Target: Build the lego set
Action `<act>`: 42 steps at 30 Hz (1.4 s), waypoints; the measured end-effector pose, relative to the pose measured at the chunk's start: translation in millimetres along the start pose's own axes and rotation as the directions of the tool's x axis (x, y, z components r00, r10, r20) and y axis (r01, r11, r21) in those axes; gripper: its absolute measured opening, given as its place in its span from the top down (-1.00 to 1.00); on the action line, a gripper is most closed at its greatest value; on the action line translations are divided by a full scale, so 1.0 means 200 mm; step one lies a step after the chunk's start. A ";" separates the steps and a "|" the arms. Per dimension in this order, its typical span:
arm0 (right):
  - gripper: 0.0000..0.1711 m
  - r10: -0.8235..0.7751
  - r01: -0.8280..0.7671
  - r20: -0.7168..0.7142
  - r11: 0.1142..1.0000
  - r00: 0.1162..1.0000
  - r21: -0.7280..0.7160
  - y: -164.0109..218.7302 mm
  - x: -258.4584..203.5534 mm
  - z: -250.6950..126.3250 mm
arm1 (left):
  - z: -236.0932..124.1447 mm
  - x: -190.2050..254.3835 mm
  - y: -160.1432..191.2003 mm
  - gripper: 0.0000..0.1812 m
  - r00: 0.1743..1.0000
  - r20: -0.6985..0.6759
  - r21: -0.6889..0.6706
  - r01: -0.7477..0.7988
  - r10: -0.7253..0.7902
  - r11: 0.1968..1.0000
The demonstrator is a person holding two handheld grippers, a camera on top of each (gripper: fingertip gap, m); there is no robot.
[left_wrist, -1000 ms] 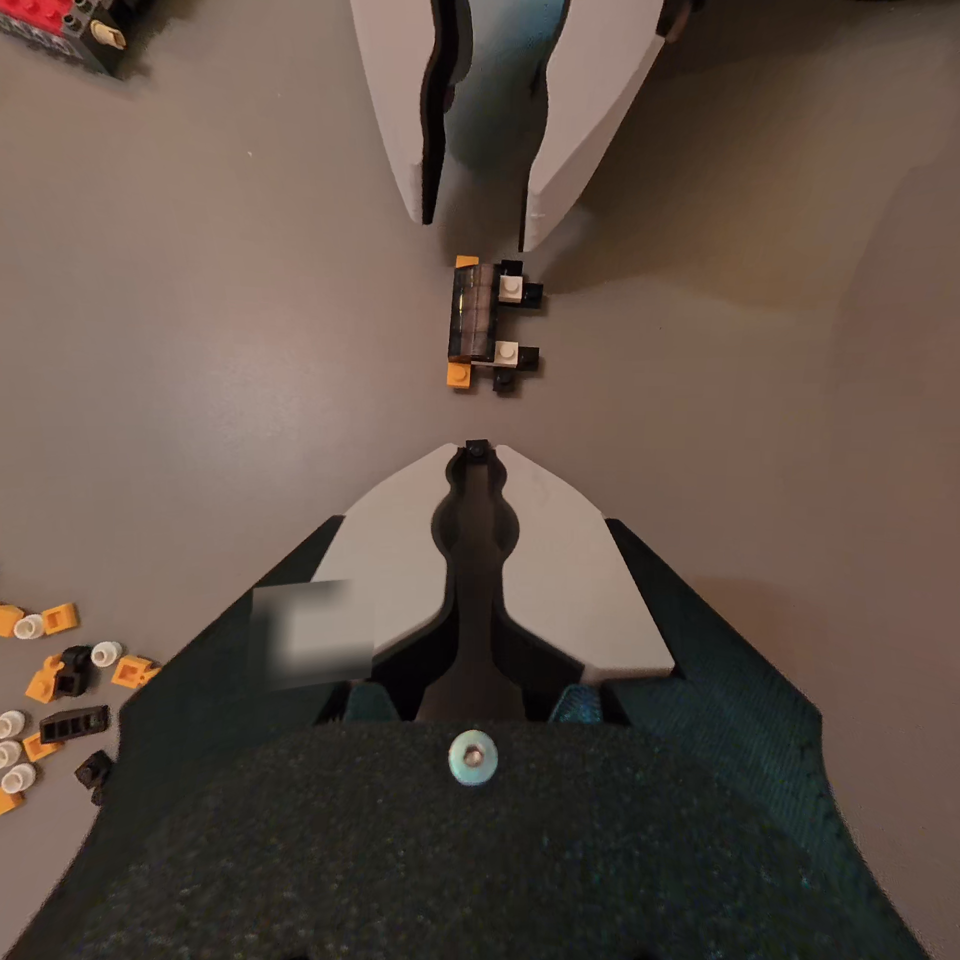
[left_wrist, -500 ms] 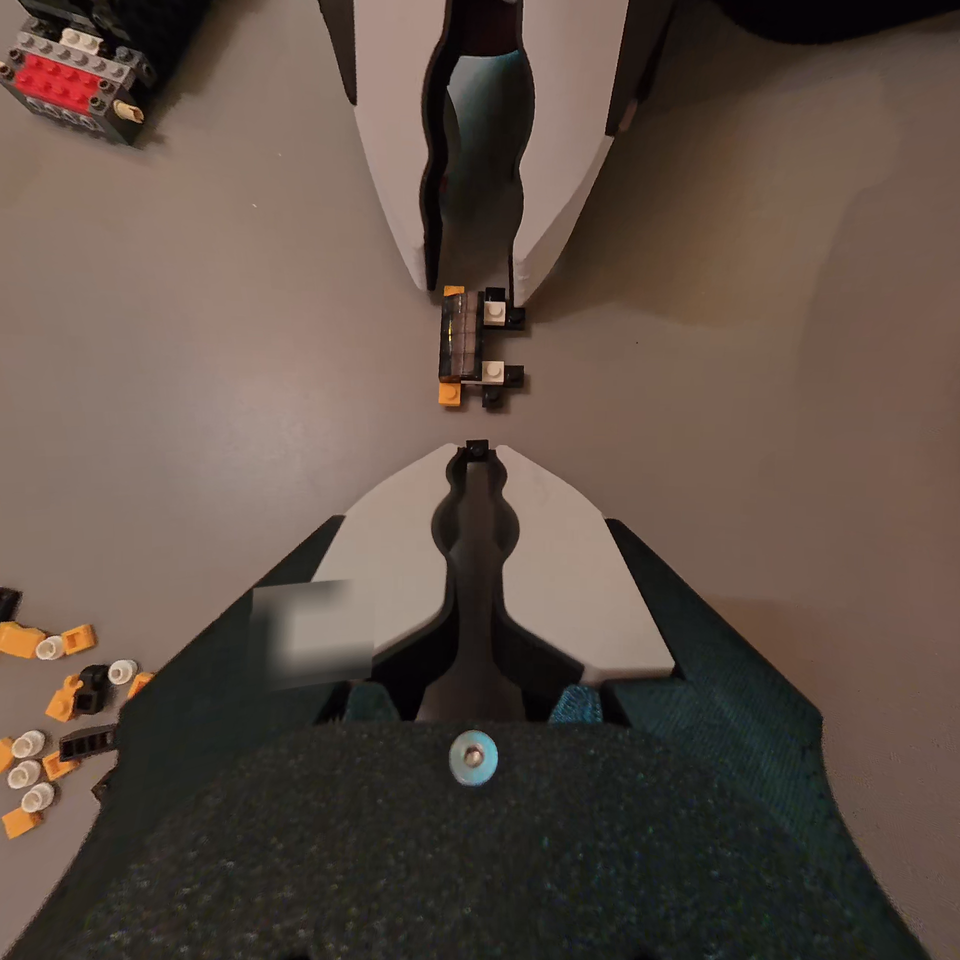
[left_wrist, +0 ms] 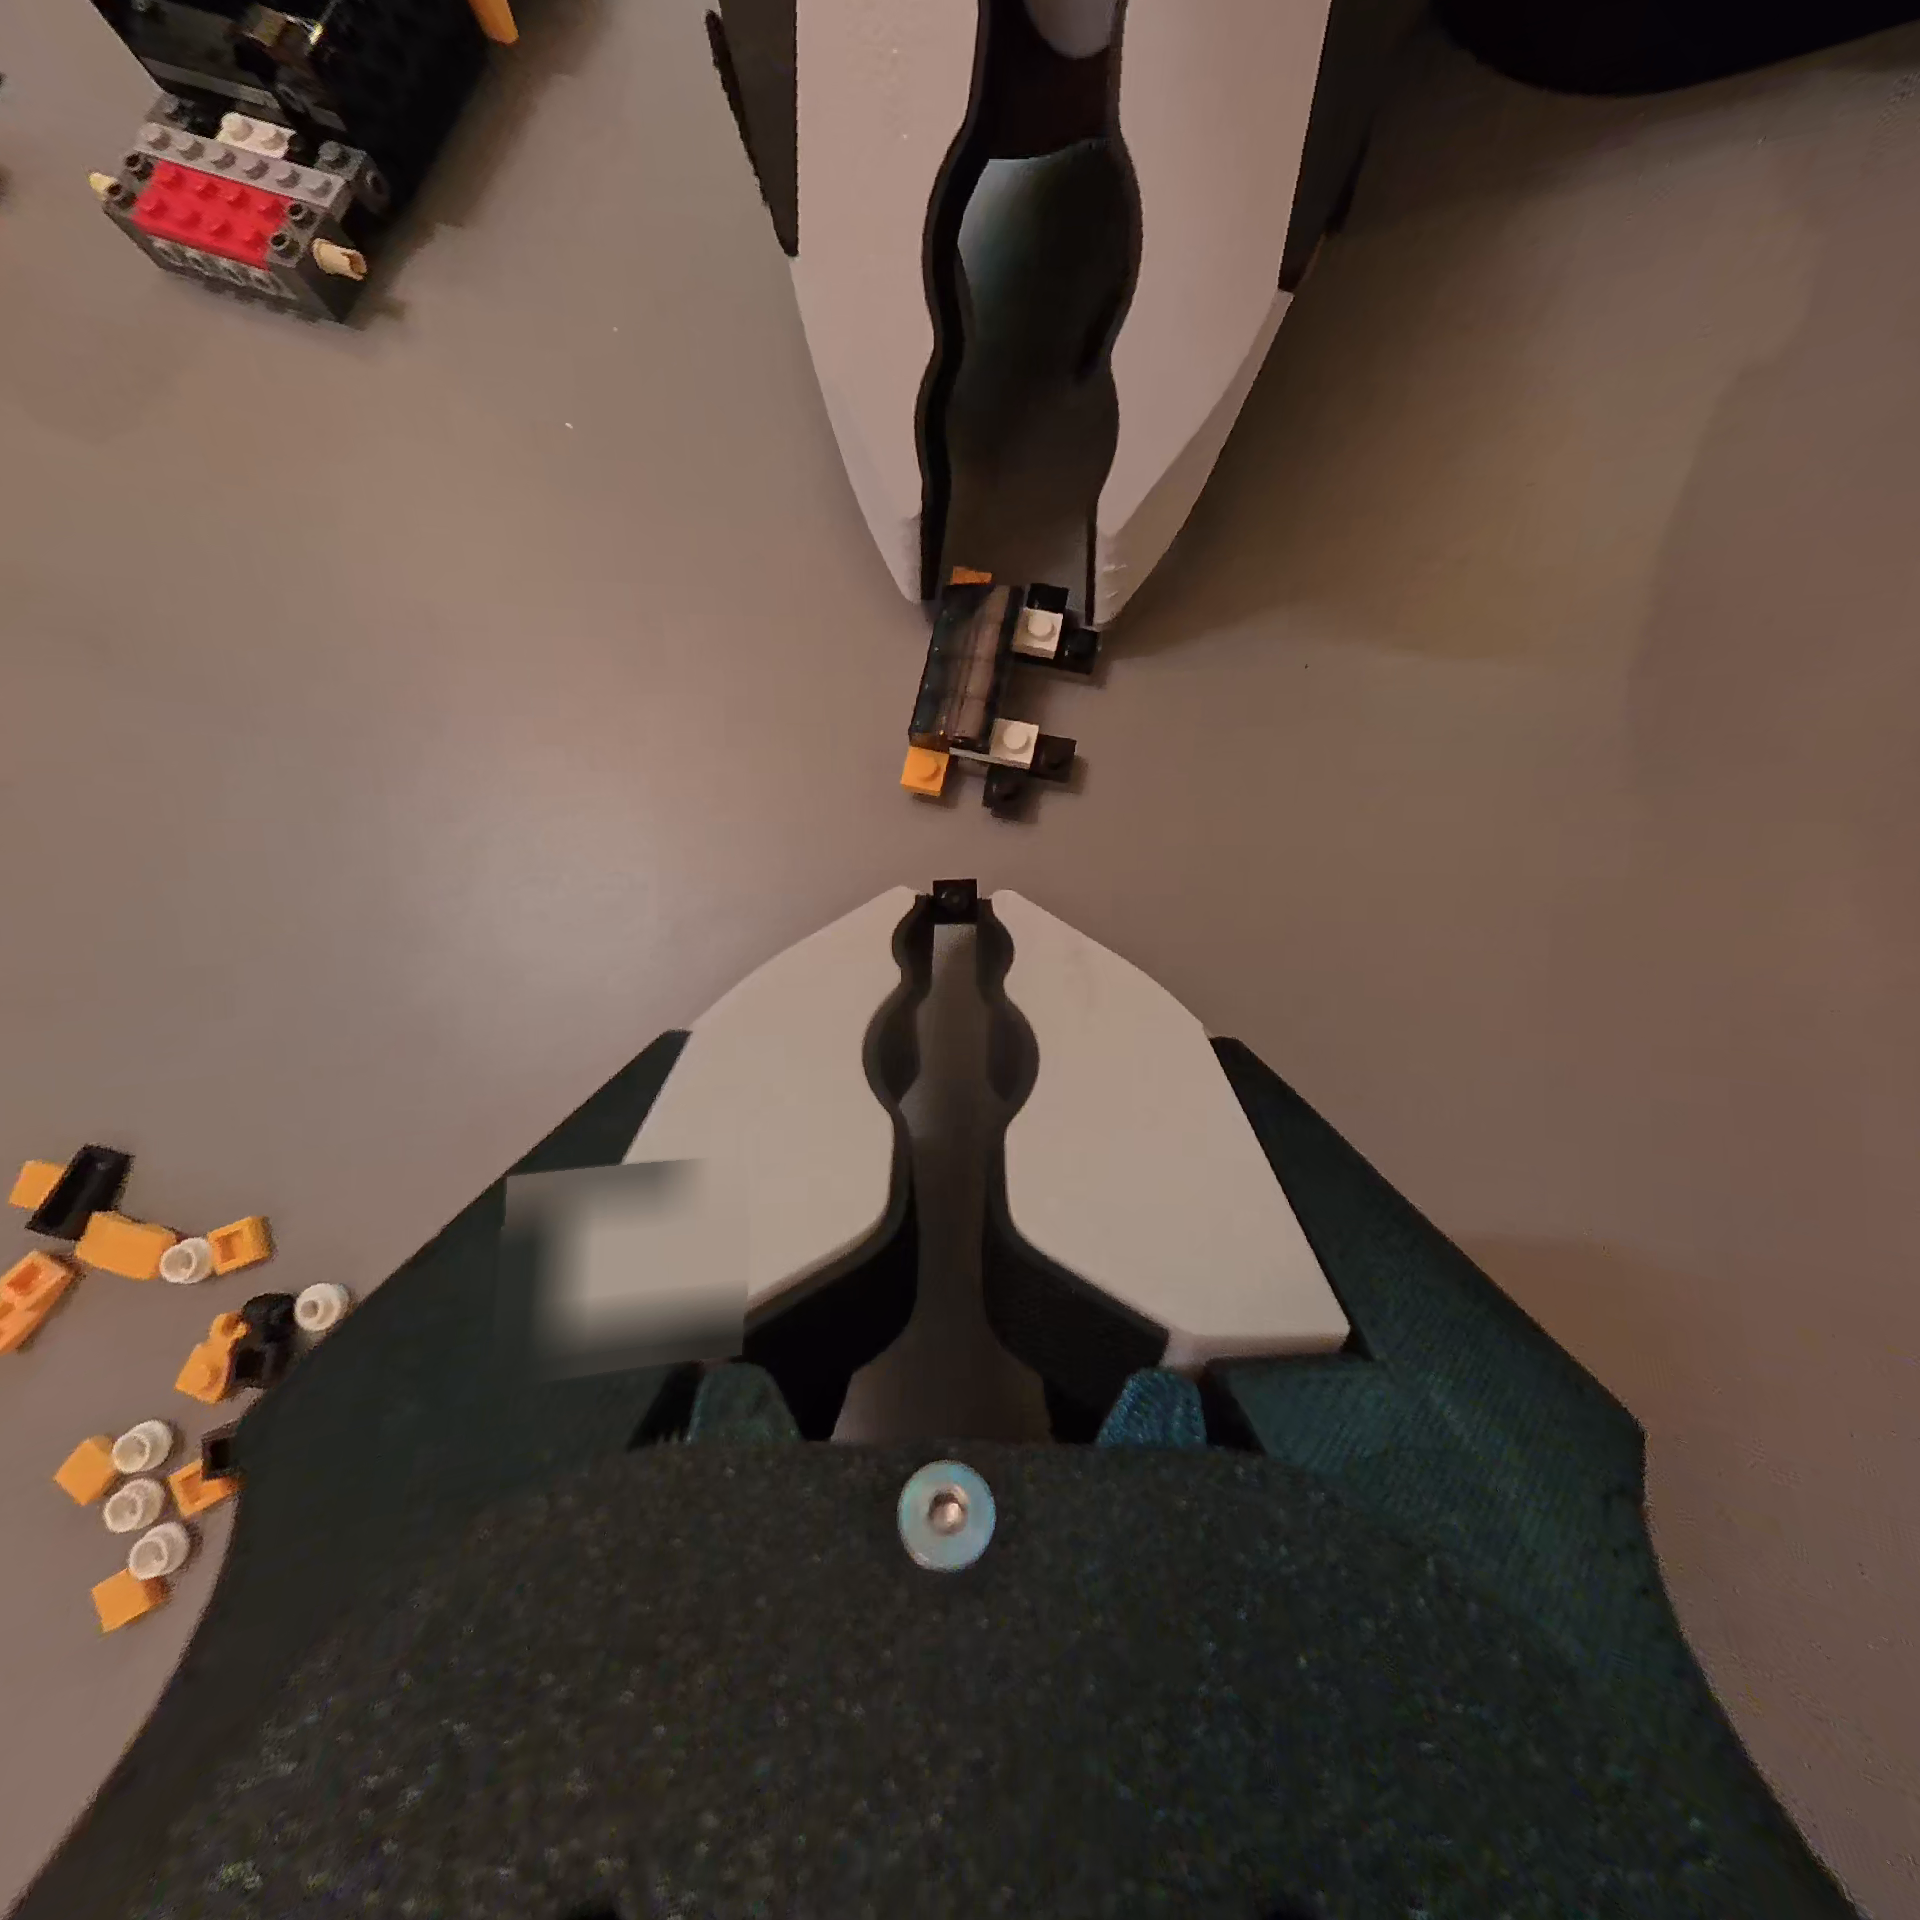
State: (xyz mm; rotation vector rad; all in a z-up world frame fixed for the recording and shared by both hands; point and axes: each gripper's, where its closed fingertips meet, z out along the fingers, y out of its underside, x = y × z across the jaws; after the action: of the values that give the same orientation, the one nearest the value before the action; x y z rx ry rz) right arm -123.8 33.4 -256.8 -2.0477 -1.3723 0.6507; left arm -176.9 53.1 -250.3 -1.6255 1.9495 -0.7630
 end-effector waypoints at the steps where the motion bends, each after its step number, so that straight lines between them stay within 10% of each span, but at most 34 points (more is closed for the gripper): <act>1: 0.61 0.001 -0.001 0.002 1.000 1.000 0.004 -0.01 0.00 0.00 | 0.00 0.00 0.00 0.92 1.000 0.001 0.003 0.000 0.000 1.000; 42: 0.61 -0.080 0.080 0.021 0.996 0.997 -0.028 -0.05 -0.04 0.07 | 0.10 0.08 -0.05 0.89 0.983 -0.134 -0.024 -0.134 0.129 0.991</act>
State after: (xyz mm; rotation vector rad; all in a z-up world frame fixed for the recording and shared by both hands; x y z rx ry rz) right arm -142.7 30.8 -260.2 -2.0024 -1.4753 0.6216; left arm -158.6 33.5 -257.8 -1.4806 2.1492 -0.8080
